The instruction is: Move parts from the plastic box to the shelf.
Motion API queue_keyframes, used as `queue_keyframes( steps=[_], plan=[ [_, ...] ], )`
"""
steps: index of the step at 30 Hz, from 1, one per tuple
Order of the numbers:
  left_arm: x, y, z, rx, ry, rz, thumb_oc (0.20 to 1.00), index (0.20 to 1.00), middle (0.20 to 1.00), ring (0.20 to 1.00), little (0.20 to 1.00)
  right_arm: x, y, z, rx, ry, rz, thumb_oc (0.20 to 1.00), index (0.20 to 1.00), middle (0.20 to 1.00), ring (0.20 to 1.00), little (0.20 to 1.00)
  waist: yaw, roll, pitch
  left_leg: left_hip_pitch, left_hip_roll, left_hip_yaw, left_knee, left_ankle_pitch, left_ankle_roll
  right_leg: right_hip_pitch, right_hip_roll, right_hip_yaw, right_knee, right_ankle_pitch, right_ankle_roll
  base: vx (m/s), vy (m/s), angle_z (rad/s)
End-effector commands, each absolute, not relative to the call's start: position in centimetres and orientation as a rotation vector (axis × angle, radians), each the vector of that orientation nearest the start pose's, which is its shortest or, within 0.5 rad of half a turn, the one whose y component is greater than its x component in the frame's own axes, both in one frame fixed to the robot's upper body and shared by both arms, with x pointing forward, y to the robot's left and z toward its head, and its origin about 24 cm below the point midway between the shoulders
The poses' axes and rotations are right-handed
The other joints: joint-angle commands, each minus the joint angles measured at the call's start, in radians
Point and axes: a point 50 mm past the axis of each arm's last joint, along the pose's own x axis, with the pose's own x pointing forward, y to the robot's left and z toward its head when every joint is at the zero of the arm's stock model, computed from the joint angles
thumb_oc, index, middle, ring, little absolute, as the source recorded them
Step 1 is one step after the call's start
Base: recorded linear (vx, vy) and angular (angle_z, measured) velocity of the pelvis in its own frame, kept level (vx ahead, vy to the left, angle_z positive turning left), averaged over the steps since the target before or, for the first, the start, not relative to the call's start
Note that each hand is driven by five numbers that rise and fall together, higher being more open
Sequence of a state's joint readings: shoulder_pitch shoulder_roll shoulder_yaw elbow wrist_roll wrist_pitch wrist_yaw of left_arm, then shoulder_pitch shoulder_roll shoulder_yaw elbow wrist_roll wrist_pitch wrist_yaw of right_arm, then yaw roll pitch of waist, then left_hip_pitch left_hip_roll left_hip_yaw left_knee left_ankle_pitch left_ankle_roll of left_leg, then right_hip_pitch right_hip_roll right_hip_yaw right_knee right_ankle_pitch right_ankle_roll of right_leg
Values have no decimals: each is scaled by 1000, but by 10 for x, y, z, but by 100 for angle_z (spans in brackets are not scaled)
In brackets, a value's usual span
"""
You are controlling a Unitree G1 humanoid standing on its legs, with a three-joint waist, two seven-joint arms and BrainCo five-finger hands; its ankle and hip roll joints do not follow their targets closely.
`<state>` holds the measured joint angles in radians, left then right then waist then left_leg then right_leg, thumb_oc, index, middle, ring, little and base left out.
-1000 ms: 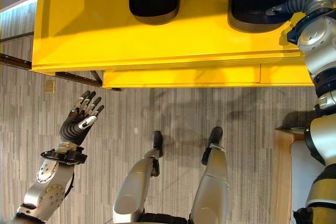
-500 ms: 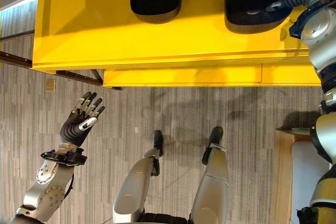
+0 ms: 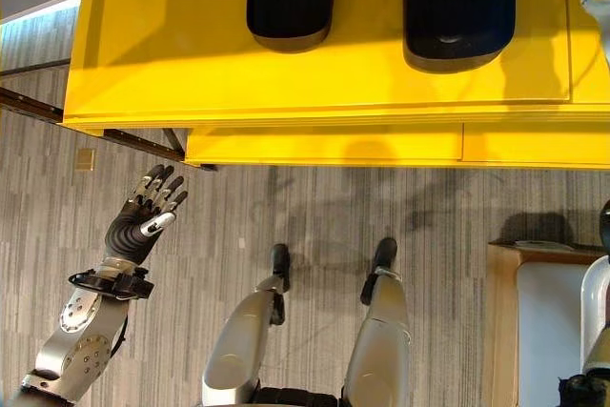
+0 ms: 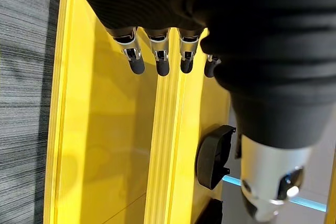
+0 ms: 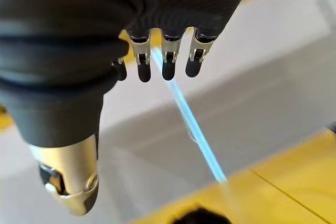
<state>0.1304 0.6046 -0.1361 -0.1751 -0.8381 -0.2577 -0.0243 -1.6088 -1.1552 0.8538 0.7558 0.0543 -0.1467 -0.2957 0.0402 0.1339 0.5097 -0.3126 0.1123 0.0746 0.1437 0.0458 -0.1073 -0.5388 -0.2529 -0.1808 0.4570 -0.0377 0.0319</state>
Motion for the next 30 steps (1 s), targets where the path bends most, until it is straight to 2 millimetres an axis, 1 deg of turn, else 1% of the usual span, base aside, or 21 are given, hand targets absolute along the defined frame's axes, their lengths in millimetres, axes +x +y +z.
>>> queue_keyframes(
  steps=[1, 4, 6, 8, 9, 10, 11, 12, 13, 14, 18, 19, 20, 21, 22, 23, 25, 27, 28, 29, 30],
  plan=[
    [219, 230, 104, -228, -255, -144, 1000, 1000, 1000, 1000, 1000, 302, -272, 465, -1118, -928, -633, 1000, 1000, 1000, 1000, 1000, -3, -52, -24, -19, 31, -17, 59, -16, 7, 84, 11, 9, 33, -83, 71, -7, 31, -1],
    [219, 230, 104, -229, -255, -138, 1000, 1000, 1000, 1000, 1000, 304, -273, 456, -1061, -938, -609, 1000, 1000, 1000, 1000, 1000, -7, -57, -28, -8, 31, -17, 54, -18, 10, 100, 14, 10, 19, -80, 72, 0, 0, 0],
    [218, 230, 104, -237, -253, -132, 1000, 1000, 1000, 1000, 1000, 306, -271, 447, -1059, -936, -578, 1000, 1000, 1000, 1000, 1000, -13, -61, -29, -3, 32, -16, 55, -21, 11, 108, 17, 10, 14, -79, 73, 1, 18, 1],
    [218, 229, 103, -241, -250, -132, 1000, 1000, 1000, 1000, 1000, 310, -270, 432, -1054, -928, -552, 1000, 1000, 1000, 1000, 1000, -17, -64, -30, 5, 32, -14, 56, -26, 13, 118, 19, 11, 8, -77, 74, 5, 32, 3],
    [218, 229, 103, -239, -249, -132, 1000, 1000, 1000, 1000, 1000, 309, -271, 431, -1052, -926, -553, 1000, 1000, 1000, 1000, 1000, -16, -67, -31, 5, 32, -14, 56, -26, 13, 118, 19, 10, 8, -77, 74, 0, 0, 0],
    [218, 229, 103, -242, -252, -128, 1000, 1000, 1000, 1000, 1000, 311, -267, 424, -1074, -926, -526, 1000, 1000, 1000, 1000, 1000, -19, -66, -29, 7, 33, -13, 57, -27, 13, 120, 20, 10, 8, -77, 74, 0, 0, 0],
    [218, 229, 103, -238, -252, -126, 1000, 1000, 1000, 1000, 1000, 312, -266, 412, -1104, -914, -507, 1000, 1000, 1000, 1000, 1000, -22, -70, -29, 10, 35, -12, 59, -30, 14, 126, 20, 10, 2, -76, 75, 4, 40, -9],
    [218, 230, 104, -231, -265, -100, 1000, 1000, 1000, 1000, 1000, 311, -260, 381, -1145, -906, -457, 1000, 1000, 1000, 1000, 1000, -39, -73, -29, 13, 37, -11, 68, -38, 18, 136, 22, 11, -1, -75, 76, 9, 33, -9],
    [218, 230, 104, -225, -262, -103, 1000, 1000, 1000, 1000, 1000, 310, -262, 379, -1141, -901, -461, 1000, 1000, 1000, 1000, 1000, -34, -76, -31, 14, 36, -12, 68, -38, 18, 137, 22, 10, -2, -75, 76, 23, 40, -10],
    [217, 229, 107, -213, -273, -97, 1000, 1000, 1000, 1000, 1000, 303, -261, 357, -1224, -887, -447, 1000, 1000, 1000, 1000, 1000, -46, -81, -32, 16, 38, -11, 77, -46, 21, 144, 21, 10, -5, -75, 77, 21, 27, -7],
    [215, 229, 104, -197, -272, -54, 1000, 1000, 1000, 1000, 1000, 288, -259, 296, -1207, -827, -372, 1000, 1000, 1000, 1000, 1000, -69, -92, -34, 29, 40, -7, 83, -59, 27, 167, 21, 8, -19, -71, 82, 19, 26, -5],
    [215, 229, 104, -193, -270, -58, 1000, 1000, 1000, 1000, 1000, 286, -260, 294, -1206, -821, -376, 1000, 1000, 1000, 1000, 1000, -64, -94, -36, 30, 39, -8, 83, -59, 27, 168, 21, 7, -20, -71, 82, 18, 33, -6],
    [214, 229, 103, -189, -263, -48, 1000, 1000, 1000, 1000, 1000, 282, -258, 280, -1244, -797, -358, 1000, 1000, 1000, 1000, 1000, -73, -95, -35, 32, 39, -5, 85, -63, 29, 173, 20, 7, -23, -70, 84, 18, 30, -13],
    [212, 230, 100, -185, -254, -37, 1000, 1000, 1000, 1000, 1000, 274, -259, 265, -1252, -775, -359, 1000, 1000, 1000, 1000, 1000, -71, -97, -38, 35, 39, -5, 87, -66, 30, 180, 19, 5, -27, -71, 85, 26, 39, -10],
    [211, 230, 97, -189, -244, -22, 1000, 1000, 1000, 1000, 1000, 271, -259, 252, -1279, -750, -363, 1000, 1000, 1000, 1000, 1000, -71, -99, -39, 38, 39, -6, 91, -69, 32, 184, 18, 6, -29, -69, 86, 23, 39, -8],
    [210, 231, 95, -181, -233, -14, 1000, 1000, 1000, 1000, 1000, 267, -257, 242, -1320, -723, -334, 1000, 1000, 1000, 1000, 1000, -73, -100, -40, 39, 40, -6, 94, -71, 33, 189, 17, 6, -32, -70, 86, 21, 35, -1],
    [208, 232, 88, -174, -209, 8, 1000, 1000, 1000, 1000, 1000, 258, -250, 221, -1320, -699, -301, 1000, 1000, 1000, 1000, 1000, -80, -108, -43, 42, 40, -4, 102, -76, 34, 200, 17, 7, -42, -67, 88, 17, 36, -1],
    [207, 232, 87, -161, -203, 17, 1000, 1000, 1000, 1000, 1000, 254, -245, 207, -1376, -676, -275, 1000, 1000, 1000, 1000, 1000, -84, -110, -44, 44, 40, -2, 106, -82, 35, 205, 16, 9, -48, -65, 91, 5, 48, -3],
    [205, 233, 84, -151, -195, 32, 1000, 1000, 1000, 1000, 1000, 251, -239, 194, -1404, -667, -248, 1000, 1000, 1000, 1000, 1000, -88, -112, -43, 44, 41, -1, 116, -88, 38, 208, 16, 11, -52, -63, 92, -9, 47, -1],
    [204, 233, 83, -148, -195, 38, 1000, 1000, 1000, 1000, 1000, 251, -237, 189, -1393, -666, -252, 1000, 1000, 1000, 1000, 1000, -90, -113, -42, 43, 41, 1, 123, -90, 39, 209, 15, 13, -53, -62, 92, -15, 44, 1],
    [204, 233, 82, -146, -192, 42, 1000, 1000, 1000, 1000, 1000, 254, -235, 179, -1382, -646, -244, 1000, 1000, 1000, 1000, 1000, -90, -115, -41, 43, 41, 3, 128, -93, 39, 210, 14, 17, -53, -60, 94, 0, 0, 0]
  ],
)
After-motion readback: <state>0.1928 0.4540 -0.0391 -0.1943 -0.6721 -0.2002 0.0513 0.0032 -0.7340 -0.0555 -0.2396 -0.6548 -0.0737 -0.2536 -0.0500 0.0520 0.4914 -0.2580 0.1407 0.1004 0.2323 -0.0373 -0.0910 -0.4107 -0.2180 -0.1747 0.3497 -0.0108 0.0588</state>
